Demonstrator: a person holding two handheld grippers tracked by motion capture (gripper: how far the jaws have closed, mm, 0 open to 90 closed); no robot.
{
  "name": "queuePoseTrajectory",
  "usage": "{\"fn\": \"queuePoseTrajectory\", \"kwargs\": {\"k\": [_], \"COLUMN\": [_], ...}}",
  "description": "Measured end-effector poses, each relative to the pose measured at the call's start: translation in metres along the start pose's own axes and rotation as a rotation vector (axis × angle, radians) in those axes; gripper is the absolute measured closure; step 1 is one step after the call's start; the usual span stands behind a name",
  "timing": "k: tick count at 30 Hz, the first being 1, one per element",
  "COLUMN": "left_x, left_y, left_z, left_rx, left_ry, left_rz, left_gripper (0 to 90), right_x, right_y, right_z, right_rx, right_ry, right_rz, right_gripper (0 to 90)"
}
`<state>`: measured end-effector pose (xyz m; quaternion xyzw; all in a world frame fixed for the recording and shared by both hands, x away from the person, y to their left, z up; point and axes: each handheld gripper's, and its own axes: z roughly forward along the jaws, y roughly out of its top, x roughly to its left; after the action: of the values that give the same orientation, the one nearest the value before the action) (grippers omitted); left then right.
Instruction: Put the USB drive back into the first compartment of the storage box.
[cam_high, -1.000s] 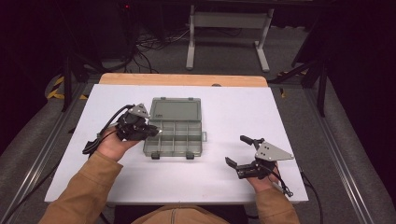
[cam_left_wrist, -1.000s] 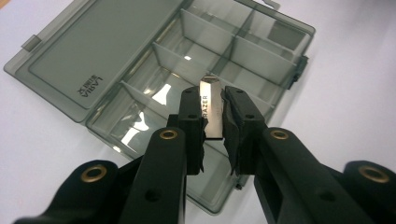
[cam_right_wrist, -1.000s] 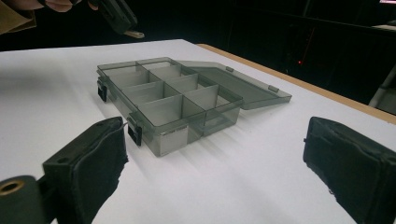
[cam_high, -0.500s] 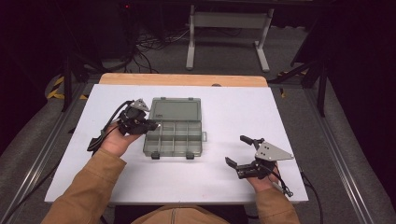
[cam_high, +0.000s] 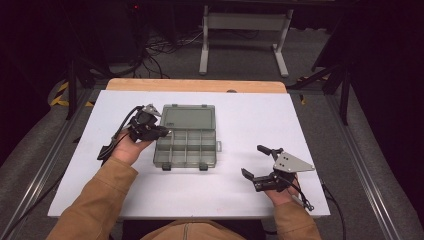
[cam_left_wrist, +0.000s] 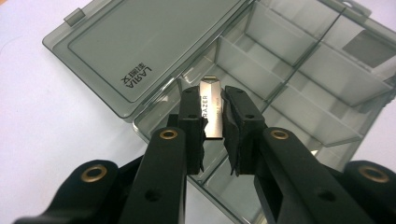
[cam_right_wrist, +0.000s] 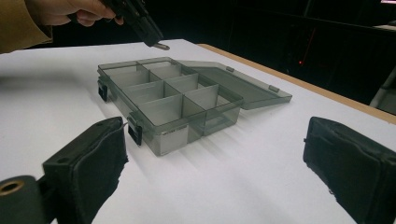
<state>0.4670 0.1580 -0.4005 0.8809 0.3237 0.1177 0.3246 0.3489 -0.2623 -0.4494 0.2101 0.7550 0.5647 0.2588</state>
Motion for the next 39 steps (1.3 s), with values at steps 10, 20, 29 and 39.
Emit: {"fn": "queuePoseTrajectory", "kwargs": {"k": [10, 20, 29, 39], "left_x": [0.007, 0.012, 0.016, 0.016], "left_y": [-0.004, -0.006, -0.007, -0.007], "left_z": [0.013, 0.026, 0.031, 0.034], "left_rx": [0.042, 0.078, 0.112, 0.134], "left_ry": [0.009, 0.005, -0.004, -0.009], "left_rz": [-0.019, -0.042, -0.044, -0.048], "left_gripper": [78.2, 78.2, 78.2, 78.2], "right_x": [0.000, 0.000, 0.000, 0.000], "right_y": [0.000, 0.000, 0.000, 0.000], "right_z": [0.000, 0.000, -0.001, 0.000], "right_rx": [-0.001, 0.002, 0.000, 0.001], "right_ry": [0.001, 0.004, 0.004, 0.005], "right_rz": [-0.002, -0.004, -0.003, -0.002], "right_gripper": [6.6, 6.6, 6.6, 6.6]}}
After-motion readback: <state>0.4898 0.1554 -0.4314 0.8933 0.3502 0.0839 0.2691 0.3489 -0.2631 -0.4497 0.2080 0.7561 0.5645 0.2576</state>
